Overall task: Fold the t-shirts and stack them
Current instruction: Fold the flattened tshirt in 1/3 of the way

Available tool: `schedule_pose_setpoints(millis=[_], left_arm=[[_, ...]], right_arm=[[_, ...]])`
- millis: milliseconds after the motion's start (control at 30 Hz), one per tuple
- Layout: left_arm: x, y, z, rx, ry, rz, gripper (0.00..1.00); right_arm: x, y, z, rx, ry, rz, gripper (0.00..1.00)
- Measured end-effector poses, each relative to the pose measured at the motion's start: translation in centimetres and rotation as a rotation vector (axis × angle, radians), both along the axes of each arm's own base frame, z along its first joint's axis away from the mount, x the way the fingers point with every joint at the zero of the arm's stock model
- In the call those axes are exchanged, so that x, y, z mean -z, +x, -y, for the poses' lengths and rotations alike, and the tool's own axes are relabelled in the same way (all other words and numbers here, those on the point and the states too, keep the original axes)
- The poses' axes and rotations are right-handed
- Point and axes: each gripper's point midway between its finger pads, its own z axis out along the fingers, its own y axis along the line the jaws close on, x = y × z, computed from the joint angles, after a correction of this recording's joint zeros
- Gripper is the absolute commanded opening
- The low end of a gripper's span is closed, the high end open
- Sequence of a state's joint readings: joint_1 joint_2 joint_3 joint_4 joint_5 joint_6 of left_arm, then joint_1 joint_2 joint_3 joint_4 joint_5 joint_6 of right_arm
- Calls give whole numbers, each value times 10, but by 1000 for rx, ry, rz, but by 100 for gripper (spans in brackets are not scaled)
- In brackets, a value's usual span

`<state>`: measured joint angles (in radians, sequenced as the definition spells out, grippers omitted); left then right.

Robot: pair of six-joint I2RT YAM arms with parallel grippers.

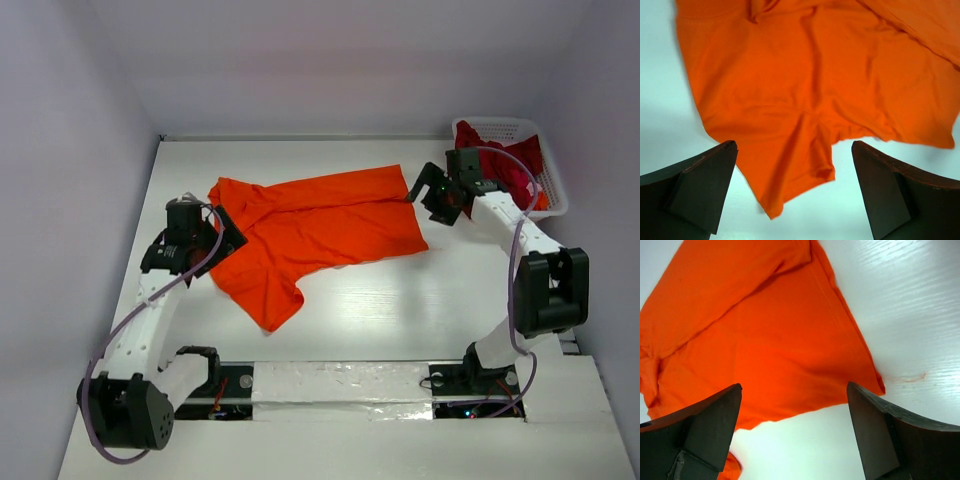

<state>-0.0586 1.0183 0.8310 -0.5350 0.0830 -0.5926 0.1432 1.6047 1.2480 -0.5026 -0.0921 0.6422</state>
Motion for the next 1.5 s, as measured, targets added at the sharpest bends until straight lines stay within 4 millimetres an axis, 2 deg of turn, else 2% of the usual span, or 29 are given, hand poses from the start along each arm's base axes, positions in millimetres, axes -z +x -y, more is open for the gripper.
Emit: schedule_pose_setpoints(millis=[200, 367, 433, 600, 800, 833, 933, 1100, 1333, 1500], left_arm=[[-6, -11, 8, 8, -44, -1, 99], [0, 12, 11, 2, -60, 6, 90], [4, 30, 12, 3, -56, -1, 80], [14, 90, 11, 0, 7, -10, 72], [8, 176, 14, -5, 141, 35, 60], [8, 188, 15, -8, 158, 45, 54], [18, 208, 14, -10, 205, 35, 47], [41, 208, 3, -27, 270, -34, 47], [48, 203, -1, -24, 287, -63, 48], [63, 201, 3, 0, 276, -98, 48]], right_arm=[[2, -14, -6, -36, 15, -15, 89], [1, -17, -11, -62, 26, -16, 88], [-1, -18, -12, -72, 26, -16, 88], [-10, -22, -16, -97, 32, -1, 87], [-25, -26, -19, -111, 45, 33, 87], [-27, -27, -19, -112, 46, 36, 87], [-28, -27, -19, -113, 45, 37, 87], [-27, -28, -19, -114, 43, 32, 87], [-34, -23, -19, -115, 44, 44, 87], [-32, -17, -21, -117, 45, 39, 87]])
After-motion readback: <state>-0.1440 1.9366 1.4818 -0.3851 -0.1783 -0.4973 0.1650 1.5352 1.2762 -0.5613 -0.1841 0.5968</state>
